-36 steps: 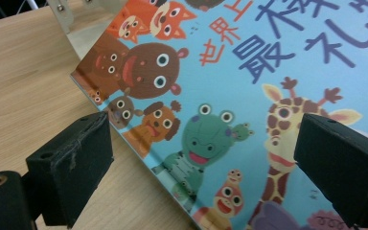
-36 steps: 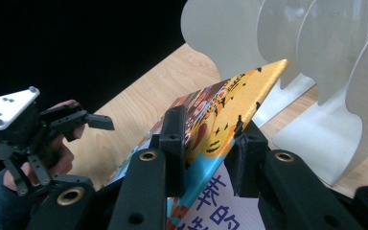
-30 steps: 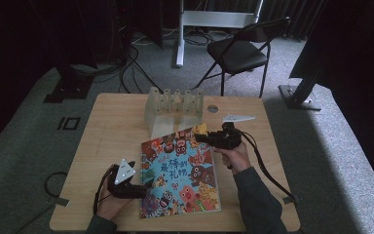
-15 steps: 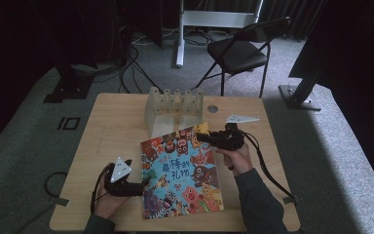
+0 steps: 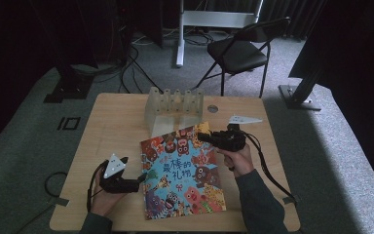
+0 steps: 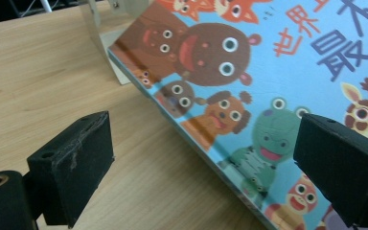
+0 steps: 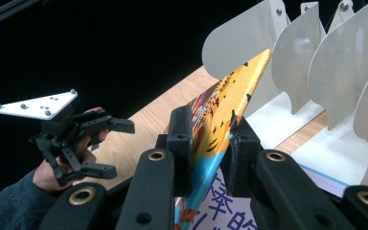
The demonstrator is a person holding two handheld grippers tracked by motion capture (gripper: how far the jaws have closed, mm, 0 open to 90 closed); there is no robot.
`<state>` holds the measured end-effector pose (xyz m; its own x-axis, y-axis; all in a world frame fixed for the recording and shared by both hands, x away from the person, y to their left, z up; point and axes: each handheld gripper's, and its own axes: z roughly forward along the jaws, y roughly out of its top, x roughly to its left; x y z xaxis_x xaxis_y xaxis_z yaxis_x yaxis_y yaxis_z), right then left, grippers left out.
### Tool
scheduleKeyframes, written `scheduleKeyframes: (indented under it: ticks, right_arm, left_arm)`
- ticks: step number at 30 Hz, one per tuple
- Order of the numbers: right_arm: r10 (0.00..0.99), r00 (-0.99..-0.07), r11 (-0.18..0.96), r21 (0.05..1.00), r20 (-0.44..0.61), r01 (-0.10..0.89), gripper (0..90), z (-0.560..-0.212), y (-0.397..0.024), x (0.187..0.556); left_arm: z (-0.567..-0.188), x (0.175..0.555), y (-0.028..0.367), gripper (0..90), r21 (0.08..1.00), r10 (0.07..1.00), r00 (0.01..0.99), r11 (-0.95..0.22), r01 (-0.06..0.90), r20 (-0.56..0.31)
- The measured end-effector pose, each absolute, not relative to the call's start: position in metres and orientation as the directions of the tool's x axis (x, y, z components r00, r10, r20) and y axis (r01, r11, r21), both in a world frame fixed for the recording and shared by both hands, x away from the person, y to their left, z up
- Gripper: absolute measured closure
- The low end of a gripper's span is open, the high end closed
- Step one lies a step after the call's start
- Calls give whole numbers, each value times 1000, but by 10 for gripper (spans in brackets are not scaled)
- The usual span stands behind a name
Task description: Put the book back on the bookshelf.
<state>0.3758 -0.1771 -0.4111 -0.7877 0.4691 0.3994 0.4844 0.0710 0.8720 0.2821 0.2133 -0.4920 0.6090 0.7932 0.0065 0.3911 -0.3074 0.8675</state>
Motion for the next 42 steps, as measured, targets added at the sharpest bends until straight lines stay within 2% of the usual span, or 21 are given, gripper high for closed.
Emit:
scheduleKeyframes:
  ticks: [11,27,29,35,40,42]
  right_arm:
    - [460,-796,54,882,394,468,777,-406,-180,373]
    - [425,-834,42,913,352,407,793,-396,-182,365]
    - [411,-838,34,913,358,406,799,-395,-182,364]
    - [379,-856,19,922,352,388,808,-392,-184,361]
    - [368,-862,10,926,348,378,811,-392,-185,360]
    - [358,-867,4,928,346,372,812,-392,-187,359]
  left_arm:
    - [-484,299,226,65,881,764,639,-244,406,-83]
    - [-474,320,221,65,900,707,699,-230,371,-108]
    - [-475,325,222,134,904,698,707,-218,367,-119]
    - [-475,337,217,133,905,674,726,-212,369,-138]
    - [-476,343,215,111,902,633,746,-172,396,-207]
    - [-479,349,215,97,889,581,763,-142,436,-282]
